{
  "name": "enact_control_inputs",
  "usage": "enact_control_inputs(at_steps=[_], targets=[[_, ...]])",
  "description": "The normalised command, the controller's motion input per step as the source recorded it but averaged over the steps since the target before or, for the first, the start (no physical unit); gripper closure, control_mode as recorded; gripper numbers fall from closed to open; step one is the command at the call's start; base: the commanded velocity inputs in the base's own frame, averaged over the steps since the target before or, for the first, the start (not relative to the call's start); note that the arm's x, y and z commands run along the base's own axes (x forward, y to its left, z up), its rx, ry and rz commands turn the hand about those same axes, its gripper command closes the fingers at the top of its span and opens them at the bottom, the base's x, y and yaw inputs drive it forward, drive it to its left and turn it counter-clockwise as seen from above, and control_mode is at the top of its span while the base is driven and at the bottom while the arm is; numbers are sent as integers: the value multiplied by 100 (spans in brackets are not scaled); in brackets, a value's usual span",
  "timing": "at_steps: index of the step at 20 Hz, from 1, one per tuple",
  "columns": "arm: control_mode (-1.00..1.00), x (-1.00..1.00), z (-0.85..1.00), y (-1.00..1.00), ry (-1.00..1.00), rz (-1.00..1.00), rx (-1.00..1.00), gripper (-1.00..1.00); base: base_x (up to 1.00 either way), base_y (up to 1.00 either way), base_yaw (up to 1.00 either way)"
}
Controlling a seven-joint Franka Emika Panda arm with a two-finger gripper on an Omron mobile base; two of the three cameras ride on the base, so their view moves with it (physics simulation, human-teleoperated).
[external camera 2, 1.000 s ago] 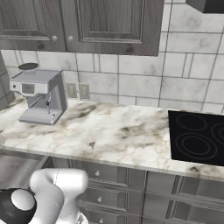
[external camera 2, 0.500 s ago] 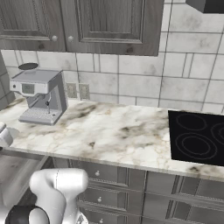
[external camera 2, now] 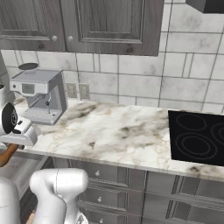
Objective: Take the pizza cutter from the drawer on the left and place it on the dining counter for cutting.
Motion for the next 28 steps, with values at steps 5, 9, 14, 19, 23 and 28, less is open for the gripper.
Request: enact_control_inputs(at_steps=[5, 9, 14, 19, 23, 28], targets=[[-100, 13, 34, -71, 0, 0, 5, 100, 0, 0, 0], [-100, 21, 35, -57, 2, 0, 4, 100, 0, 0, 0], [-100, 7, 6, -65, 0, 0, 0, 100, 0, 0, 0], [-100, 25, 0, -40, 0, 0, -7, 100, 0, 0, 0], [-100, 28, 0, -29, 0, 0, -6, 100, 0, 0, 0], [-100, 21, 0, -33, 0, -2, 0, 100, 0, 0, 0]])
